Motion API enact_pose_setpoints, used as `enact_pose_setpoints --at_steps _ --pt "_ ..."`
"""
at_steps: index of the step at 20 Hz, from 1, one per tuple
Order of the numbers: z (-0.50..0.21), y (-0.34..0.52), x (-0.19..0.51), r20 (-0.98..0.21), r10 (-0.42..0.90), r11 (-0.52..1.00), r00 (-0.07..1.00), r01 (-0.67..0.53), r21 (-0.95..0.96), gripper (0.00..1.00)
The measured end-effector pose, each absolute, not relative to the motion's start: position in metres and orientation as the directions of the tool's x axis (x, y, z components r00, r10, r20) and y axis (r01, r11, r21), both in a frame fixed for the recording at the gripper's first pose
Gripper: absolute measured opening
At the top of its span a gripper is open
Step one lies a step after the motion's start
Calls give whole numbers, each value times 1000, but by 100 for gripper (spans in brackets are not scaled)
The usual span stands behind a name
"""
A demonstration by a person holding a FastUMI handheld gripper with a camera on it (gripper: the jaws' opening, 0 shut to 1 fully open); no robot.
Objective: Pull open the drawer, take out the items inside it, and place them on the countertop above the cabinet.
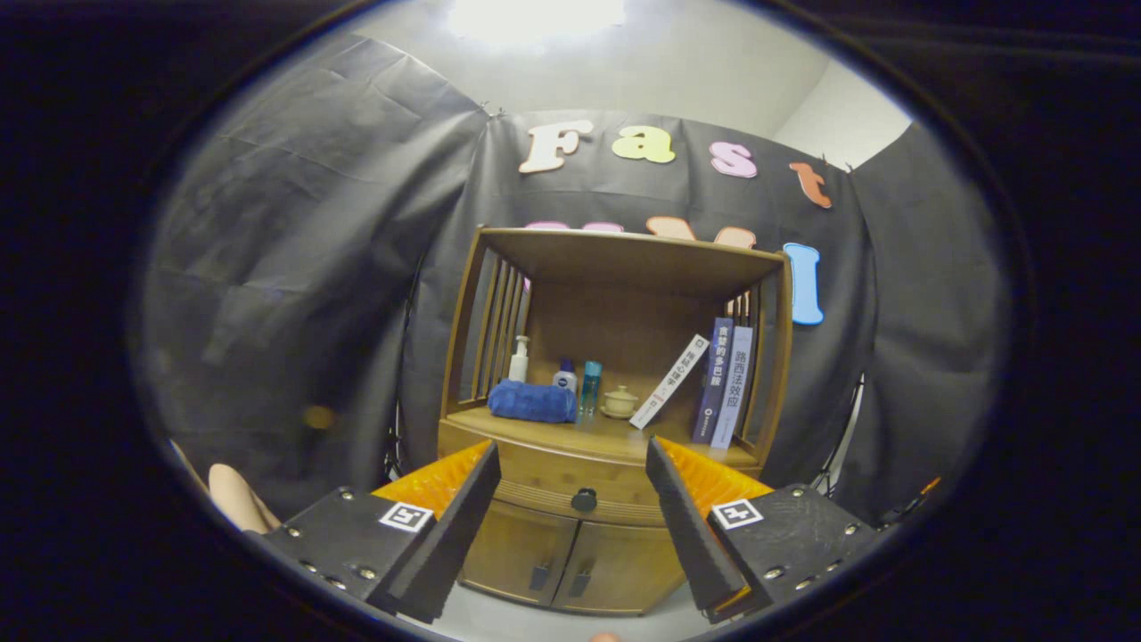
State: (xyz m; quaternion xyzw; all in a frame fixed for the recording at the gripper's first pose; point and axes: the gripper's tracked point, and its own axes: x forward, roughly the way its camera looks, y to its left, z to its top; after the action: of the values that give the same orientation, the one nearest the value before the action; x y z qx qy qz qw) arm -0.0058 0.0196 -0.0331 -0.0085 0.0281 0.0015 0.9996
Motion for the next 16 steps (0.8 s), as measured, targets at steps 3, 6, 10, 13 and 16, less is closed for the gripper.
enact_pose_setpoints --at_steps 3,6,10,13,16 --pt "-46 21 -1 -75 0 1000 997 0 -7 98" --pt "-60 20 8 -89 -15 1000 996 14 -12 98" --pt "-86 16 41 -98 -39 999 994 36 -31 98" --pt "-105 9 75 -113 -57 997 992 51 -52 98" --pt "-129 3 114 -124 -70 996 990 64 -54 98"
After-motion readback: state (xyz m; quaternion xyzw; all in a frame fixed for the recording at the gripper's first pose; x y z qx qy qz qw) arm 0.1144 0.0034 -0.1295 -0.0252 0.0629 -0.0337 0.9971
